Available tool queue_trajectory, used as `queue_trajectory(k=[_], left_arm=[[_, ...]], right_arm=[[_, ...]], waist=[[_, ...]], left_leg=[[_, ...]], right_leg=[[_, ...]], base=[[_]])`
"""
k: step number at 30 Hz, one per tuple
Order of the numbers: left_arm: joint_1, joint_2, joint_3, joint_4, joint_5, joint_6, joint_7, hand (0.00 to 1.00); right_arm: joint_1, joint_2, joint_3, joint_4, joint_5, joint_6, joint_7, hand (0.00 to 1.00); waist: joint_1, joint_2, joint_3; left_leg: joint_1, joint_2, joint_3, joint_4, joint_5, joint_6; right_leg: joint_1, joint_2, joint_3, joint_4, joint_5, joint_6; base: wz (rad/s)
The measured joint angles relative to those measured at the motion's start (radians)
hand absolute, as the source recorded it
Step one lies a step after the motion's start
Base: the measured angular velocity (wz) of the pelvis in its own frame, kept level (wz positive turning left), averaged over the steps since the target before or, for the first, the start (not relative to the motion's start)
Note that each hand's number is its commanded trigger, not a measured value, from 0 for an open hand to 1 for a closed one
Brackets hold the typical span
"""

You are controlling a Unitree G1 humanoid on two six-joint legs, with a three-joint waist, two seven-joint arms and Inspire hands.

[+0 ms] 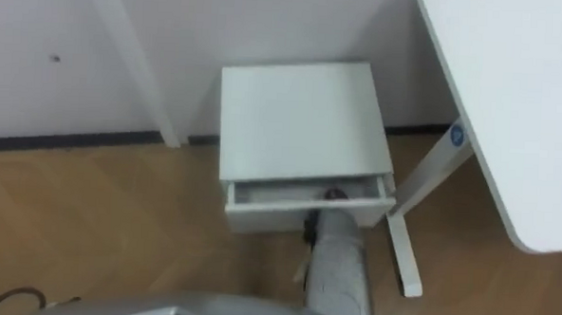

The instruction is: Put apple and close drawer

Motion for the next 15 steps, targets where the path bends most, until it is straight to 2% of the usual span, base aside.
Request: queue_trajectory(k=[1, 2, 3, 4, 5, 6, 8, 9, 13, 15], left_arm=[[-0.017, 0.004, 0.0, 0.002, 0.003, 0.008, 0.0, 0.0], [-0.028, 0.002, 0.002, 0.004, 0.004, 0.016, 0.0, 0.0], [-0.032, -0.013, 0.004, 0.004, -0.001, 0.035, 0.0, 0.0], [-0.03, -0.024, 0.0, 0.004, -0.015, 0.057, 0.0, 0.0], [-0.03, -0.027, -0.001, 0.004, -0.023, 0.065, 0.0, 0.0], [-0.031, -0.03, -0.005, 0.004, -0.027, 0.074, 0.001, 0.0], [-0.028, -0.024, -0.015, 0.012, -0.053, 0.078, 0.011, 0.0], [-0.027, -0.021, -0.021, 0.017, -0.059, 0.079, 0.013, 0.0], [-0.015, -0.021, -0.022, 0.01, -0.059, 0.076, 0.014, 0.0], [-0.008, -0.018, -0.022, 0.01, -0.06, 0.075, 0.016, 0.0]], right_arm=[[-0.01, -0.001, 0.006, 0.01, 0.019, 0.0, -0.004, 0.0], [-0.009, -0.005, 0.005, 0.015, 0.029, 0.0, -0.01, 0.0], [-0.015, -0.016, 0.005, 0.024, 0.049, 0.001, -0.032, 0.0], [-0.025, -0.018, 0.007, 0.02, 0.074, -0.005, -0.052, 0.0], [-0.025, -0.018, 0.009, 0.021, 0.087, -0.013, -0.059, 0.0], [-0.029, -0.018, 0.012, 0.019, 0.106, -0.027, -0.069, 0.0], [-0.04, -0.018, 0.016, 0.015, 0.116, -0.029, -0.078, 0.0], [-0.046, -0.019, 0.016, 0.005, 0.118, -0.029, -0.083, 0.0], [-0.065, -0.02, 0.016, -0.012, 0.117, -0.028, -0.083, 0.0], [-0.073, -0.02, 0.016, -0.017, 0.117, -0.018, -0.083, 0.0]], waist=[[-0.002, -0.031, 0.013], [-0.007, -0.047, 0.0162], [-0.008, -0.051, 0.0119], [-0.008, -0.045, 0.0081], [-0.009, -0.038, 0.0065], [-0.011, -0.016, 0.0069], [-0.009, 0.0, 0.0043], [-0.008, 0.0, 0.0037], [-0.012, 0.013, -0.0039], [-0.012, 0.014, -0.0045]], left_leg=[[-0.044, -0.008, -0.003, 0.102, -0.05, -0.003], [-0.071, -0.011, -0.004, 0.158, -0.084, 0.016], [-0.109, -0.01, -0.003, 0.242, -0.127, 0.039], [-0.117, -0.01, -0.003, 0.259, -0.138, 0.043], [-0.118, -0.007, -0.007, 0.258, -0.138, 0.042], [-0.116, 0.007, -0.015, 0.254, -0.136, 0.04], [-0.098, 0.012, -0.012, 0.238, -0.132, 0.04], [-0.091, 0.011, -0.002, 0.234, -0.131, 0.042], [-0.092, 0.005, 0.016, 0.233, -0.131, 0.052], [-0.089, 0.005, 0.018, 0.233, -0.131, 0.053]], right_leg=[[-0.068, -0.026, 0.025, 0.052, -0.039, 0.025], [-0.102, -0.039, 0.036, 0.078, -0.055, 0.022], [-0.123, -0.037, 0.037, 0.109, -0.08, 0.002], [-0.123, -0.027, 0.027, 0.117, -0.091, -0.01], [-0.123, -0.025, 0.019, 0.112, -0.095, -0.014], [-0.123, -0.021, 0.012, 0.105, -0.098, -0.017], [-0.121, -0.019, 0.031, 0.081, -0.099, -0.017], [-0.116, -0.021, 0.043, 0.062, -0.099, -0.017], [-0.071, -0.062, 0.047, -0.02, -0.099, -0.017], [-0.036, -0.08, 0.055, -0.044, -0.099, -0.016]], base=[[0.27], [0.2], [0.08], [0.05], [0.05], [0.0], [-0.06], [-0.11], [-0.12], [-0.02]])
